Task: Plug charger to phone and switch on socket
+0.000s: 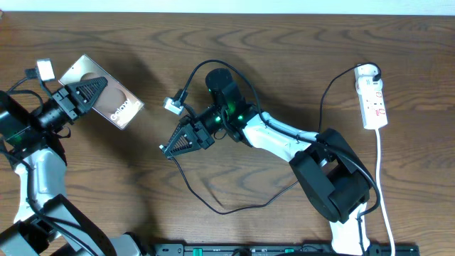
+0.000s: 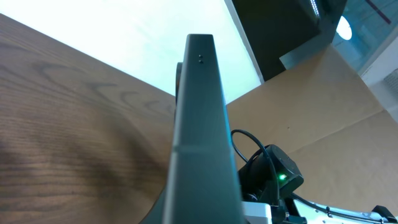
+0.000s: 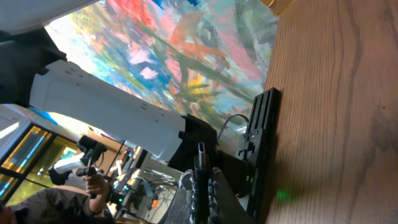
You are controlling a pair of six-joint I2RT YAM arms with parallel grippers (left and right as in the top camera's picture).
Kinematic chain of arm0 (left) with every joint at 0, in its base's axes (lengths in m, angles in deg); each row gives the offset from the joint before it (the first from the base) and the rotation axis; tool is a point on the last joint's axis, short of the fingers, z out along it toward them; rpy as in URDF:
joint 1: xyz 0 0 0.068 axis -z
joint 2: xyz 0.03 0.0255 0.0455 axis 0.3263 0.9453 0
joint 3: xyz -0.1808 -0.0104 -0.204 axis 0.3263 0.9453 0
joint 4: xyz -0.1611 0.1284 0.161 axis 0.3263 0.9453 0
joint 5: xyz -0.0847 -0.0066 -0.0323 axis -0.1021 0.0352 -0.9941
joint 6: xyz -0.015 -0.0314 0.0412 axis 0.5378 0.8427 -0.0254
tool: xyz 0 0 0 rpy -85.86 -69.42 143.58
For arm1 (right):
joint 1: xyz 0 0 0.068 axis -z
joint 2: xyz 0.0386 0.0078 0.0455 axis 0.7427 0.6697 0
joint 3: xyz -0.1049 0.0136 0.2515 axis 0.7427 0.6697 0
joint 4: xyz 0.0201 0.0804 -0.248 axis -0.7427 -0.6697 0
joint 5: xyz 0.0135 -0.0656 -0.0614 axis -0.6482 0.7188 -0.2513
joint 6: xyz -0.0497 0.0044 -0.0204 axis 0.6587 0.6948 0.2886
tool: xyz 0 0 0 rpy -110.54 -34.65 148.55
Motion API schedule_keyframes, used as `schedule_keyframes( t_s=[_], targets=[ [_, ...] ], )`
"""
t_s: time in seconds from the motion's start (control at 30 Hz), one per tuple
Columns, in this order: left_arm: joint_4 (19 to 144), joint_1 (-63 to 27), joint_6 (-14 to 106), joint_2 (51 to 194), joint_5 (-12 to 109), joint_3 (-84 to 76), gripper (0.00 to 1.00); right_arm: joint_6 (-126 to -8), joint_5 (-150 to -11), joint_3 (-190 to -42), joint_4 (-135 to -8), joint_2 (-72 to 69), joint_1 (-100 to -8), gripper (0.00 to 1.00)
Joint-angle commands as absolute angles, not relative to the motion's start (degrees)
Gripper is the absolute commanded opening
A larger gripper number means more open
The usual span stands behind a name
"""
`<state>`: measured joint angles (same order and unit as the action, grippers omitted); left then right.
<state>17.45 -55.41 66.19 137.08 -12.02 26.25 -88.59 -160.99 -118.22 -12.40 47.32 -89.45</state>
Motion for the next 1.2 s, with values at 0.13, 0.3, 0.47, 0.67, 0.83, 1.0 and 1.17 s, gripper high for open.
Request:
schedule_keyframes(
  t_s=[0.13, 0.3, 0.47, 0.67, 0.83, 1.0, 1.17],
  targets=[
    [17.25, -55.67, 66.26, 136.45, -13.62, 26.16, 0.08, -93.45, -154.96, -118.77, -12.27, 46.49, -90.00, 0.02],
    [18.04, -55.67, 66.24, 136.45, -13.62, 26.16, 0.08, -95.57, -147.68, -118.77, -12.56, 46.49, -89.45, 0.02],
    [18.04, -55.67, 66.24, 136.45, -13.62, 26.16, 0.08, -94.01, -136.90, -118.77, -17.32, 46.49, -88.43, 0.02],
    [18.04, -55.67, 66.21, 136.45, -13.62, 26.16, 0.07, -88.99, -123.50, -118.77, -28.97, 46.49, -86.33, 0.02],
    [18.02, -55.67, 66.17, 136.45, -13.62, 26.16, 0.07, -85.25, -117.01, -119.03, -39.83, 46.38, -83.09, 0.02],
    [18.04, -55.67, 65.97, 136.45, -13.62, 26.16, 0.07, -77.67, -108.01, -122.66, -57.19, 44.17, -79.82, 0.02],
    [18.04, -55.67, 65.97, 136.45, -13.62, 26.16, 0.07, -72.57, -92.49, -129.30, -76.82, 39.67, -79.33, 0.01]
  ],
)
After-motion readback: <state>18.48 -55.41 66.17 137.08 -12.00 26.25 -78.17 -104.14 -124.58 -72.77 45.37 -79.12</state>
